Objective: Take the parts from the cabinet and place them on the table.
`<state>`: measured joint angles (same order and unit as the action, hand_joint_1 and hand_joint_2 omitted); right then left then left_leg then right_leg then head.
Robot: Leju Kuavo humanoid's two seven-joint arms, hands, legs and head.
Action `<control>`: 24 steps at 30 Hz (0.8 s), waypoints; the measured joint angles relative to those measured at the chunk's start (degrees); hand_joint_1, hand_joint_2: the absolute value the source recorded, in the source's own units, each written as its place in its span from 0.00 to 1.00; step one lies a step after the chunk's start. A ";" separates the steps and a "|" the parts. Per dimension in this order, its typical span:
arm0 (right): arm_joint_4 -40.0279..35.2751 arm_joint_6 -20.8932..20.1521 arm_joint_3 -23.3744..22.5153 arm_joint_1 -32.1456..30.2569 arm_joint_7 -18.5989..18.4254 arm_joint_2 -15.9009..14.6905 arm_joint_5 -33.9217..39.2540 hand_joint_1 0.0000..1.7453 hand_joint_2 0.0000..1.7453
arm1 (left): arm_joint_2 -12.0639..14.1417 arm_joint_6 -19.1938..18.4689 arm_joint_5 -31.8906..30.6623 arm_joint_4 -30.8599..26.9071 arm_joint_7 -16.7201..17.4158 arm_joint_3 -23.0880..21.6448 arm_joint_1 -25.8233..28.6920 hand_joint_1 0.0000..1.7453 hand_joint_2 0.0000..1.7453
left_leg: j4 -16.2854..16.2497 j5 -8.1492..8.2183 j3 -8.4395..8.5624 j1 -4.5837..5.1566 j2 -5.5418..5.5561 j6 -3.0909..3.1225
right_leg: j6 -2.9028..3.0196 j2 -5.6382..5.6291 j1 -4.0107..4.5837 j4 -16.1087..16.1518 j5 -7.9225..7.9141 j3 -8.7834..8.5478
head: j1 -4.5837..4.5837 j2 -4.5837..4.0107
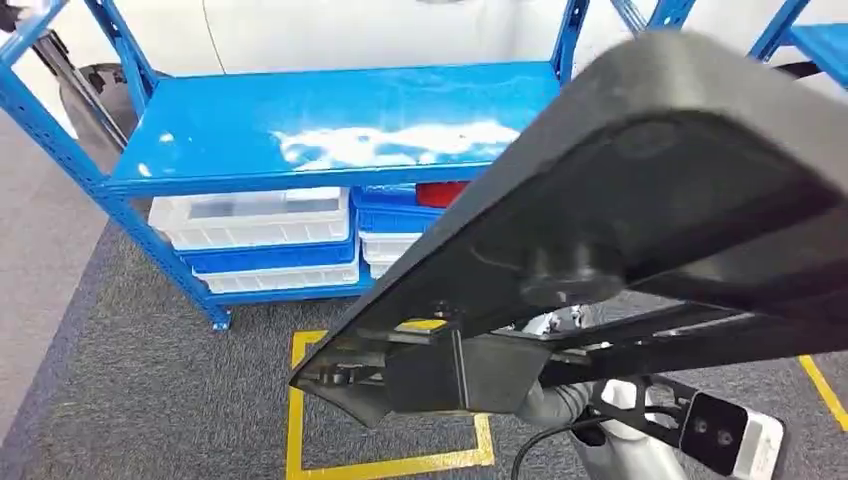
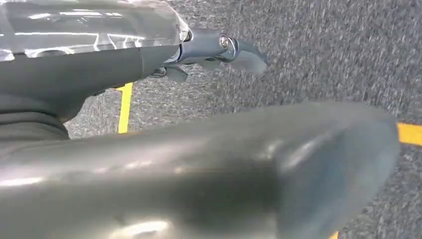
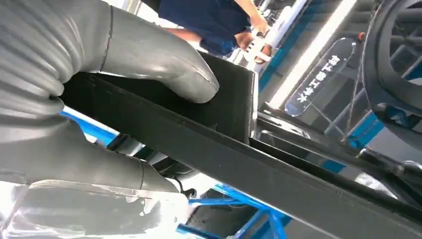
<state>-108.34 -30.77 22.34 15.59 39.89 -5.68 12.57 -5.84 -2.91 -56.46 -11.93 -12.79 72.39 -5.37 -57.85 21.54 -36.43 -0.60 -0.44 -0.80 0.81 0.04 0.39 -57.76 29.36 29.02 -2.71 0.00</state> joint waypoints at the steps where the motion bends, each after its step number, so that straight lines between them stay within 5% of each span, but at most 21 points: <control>1: 0.00 -0.02 0.00 0.00 0.00 -0.02 0.00 1.00 1.00 | 0.02 0.04 0.00 0.00 0.02 0.00 -0.02 0.00 0.00 | -0.25 0.12 -0.26 0.18 -0.03 -0.29 | 0.54 0.05 -0.80 0.65 -0.85 0.02 | 0.00 -0.02; 3: -0.02 -0.24 0.00 0.05 0.02 0.00 0.13 1.00 1.00 | -0.04 0.24 0.07 0.02 0.24 -0.02 0.05 0.00 0.00 | -4.28 4.77 -1.65 -0.04 0.13 -0.68 | 1.31 -0.04 -0.74 0.75 -1.58 0.73 | 0.00 0.00; 5: 0.00 -0.63 0.00 -0.04 0.02 -0.02 0.13 1.00 1.00 | -0.02 0.46 0.09 0.00 0.61 -0.02 0.05 0.00 0.00 | -13.91 10.41 -4.72 -0.20 0.11 -1.20 | 1.38 -0.35 -0.64 0.70 -2.29 1.69 | 0.00 0.00; 6: 0.00 -0.85 -0.02 -0.13 0.04 0.00 0.15 1.00 1.00 | -0.02 0.59 0.09 0.00 0.89 0.00 0.04 0.00 0.00 | -17.15 11.45 -5.57 -0.20 0.11 -1.39 | 1.29 -0.64 -0.64 0.63 -2.61 2.10 | 0.00 -0.02; 8: 0.00 -1.25 0.00 -0.24 0.02 -0.02 0.15 1.00 1.00 | -0.02 0.94 0.09 0.00 1.29 0.00 0.09 0.00 0.00 | -15.90 9.73 -3.45 -0.25 0.13 -1.48 | 1.11 -1.36 -0.66 0.53 -3.17 2.78 | 0.00 0.00; 10: 0.00 -1.29 0.00 -0.20 0.04 0.00 0.13 1.00 1.00 | 0.00 1.09 0.07 0.00 1.64 0.00 0.06 0.00 0.00 | -6.22 5.91 2.84 -0.33 0.81 -1.20 | 0.75 -2.30 -0.69 0.25 -3.44 3.14 | 0.00 -0.02; 11: 0.00 -1.38 -0.02 -0.18 0.04 0.00 0.09 1.00 1.00 | 0.06 1.20 0.07 0.00 1.75 0.00 0.04 0.00 0.00 | -0.49 5.54 6.11 -0.46 2.98 -0.81 | 0.60 -2.63 -0.77 0.05 -3.53 3.31 | 0.00 -0.02; 12: 0.00 -1.38 0.00 -0.09 0.04 0.00 0.04 1.00 1.00 | 0.07 1.22 0.02 0.00 1.81 -0.02 0.08 0.00 0.00 | 0.62 6.07 7.18 -0.43 3.90 -0.62 | 0.26 -3.07 -0.56 -0.05 -3.72 3.76 | 0.00 0.00; 15: 0.00 -1.18 -0.02 -0.04 0.07 0.00 -0.07 1.00 1.00 | 0.13 1.36 -0.07 0.00 1.95 -0.02 0.07 0.00 0.00 | 0.69 5.74 6.66 -0.12 2.76 -0.12 | -0.93 -4.35 -0.74 0.06 -4.50 4.18 | 0.00 0.00; 16: 0.00 -1.18 -0.02 -0.03 0.07 -0.02 -0.13 1.00 1.00 | 0.13 1.35 -0.09 0.00 1.94 -0.02 0.01 0.00 0.00 | 1.31 5.33 6.71 -0.53 2.24 0.48 | -1.28 -4.76 -0.49 0.03 -4.61 4.31 | 0.00 0.00; 18: -0.02 -1.18 -0.09 0.04 0.07 -0.04 -0.22 1.00 1.00 | 0.13 1.36 -0.09 0.00 1.92 -0.02 -0.16 0.00 0.00 | 1.68 4.77 6.49 -0.63 0.86 1.37 | -1.67 -1.50 -0.62 -3.78 -1.34 6.08 | 0.00 0.00; 21: 0.00 -1.42 -0.09 -0.10 0.07 -0.04 -0.13 1.00 1.00 | 0.33 1.38 -0.07 0.00 1.84 -0.02 0.11 0.00 0.00 | 1.55 4.47 5.67 -0.48 -1.03 1.53 | -2.43 -0.67 -1.08 -16.86 4.64 12.03 | 0.00 0.00; 22: 0.00 -1.81 -0.11 -0.15 0.07 -0.04 0.00 1.00 1.00 | 0.35 1.38 -0.04 0.00 1.79 0.00 0.10 0.00 0.00 | 1.40 4.41 5.42 -0.48 -1.57 1.45 | -2.63 -0.64 -1.19 -18.71 4.85 12.73 | 0.00 0.00; 24: 0.00 -2.23 -0.20 -0.16 0.07 -0.04 0.07 1.00 1.00 | 0.39 1.38 0.02 0.00 1.71 -0.02 -0.01 0.00 0.00 | 1.07 4.46 5.21 -0.52 -2.74 1.31 | -2.78 -0.13 -1.42 -14.00 1.23 9.83 | 0.00 -0.02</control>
<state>-108.34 -33.00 22.14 15.43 39.95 -5.73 12.63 -5.44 -1.53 -56.43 -11.93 -11.08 72.37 -5.38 -56.78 26.00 -31.22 -1.12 -3.17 0.51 -1.97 -0.09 -1.03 -71.76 30.59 38.85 -2.71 -0.02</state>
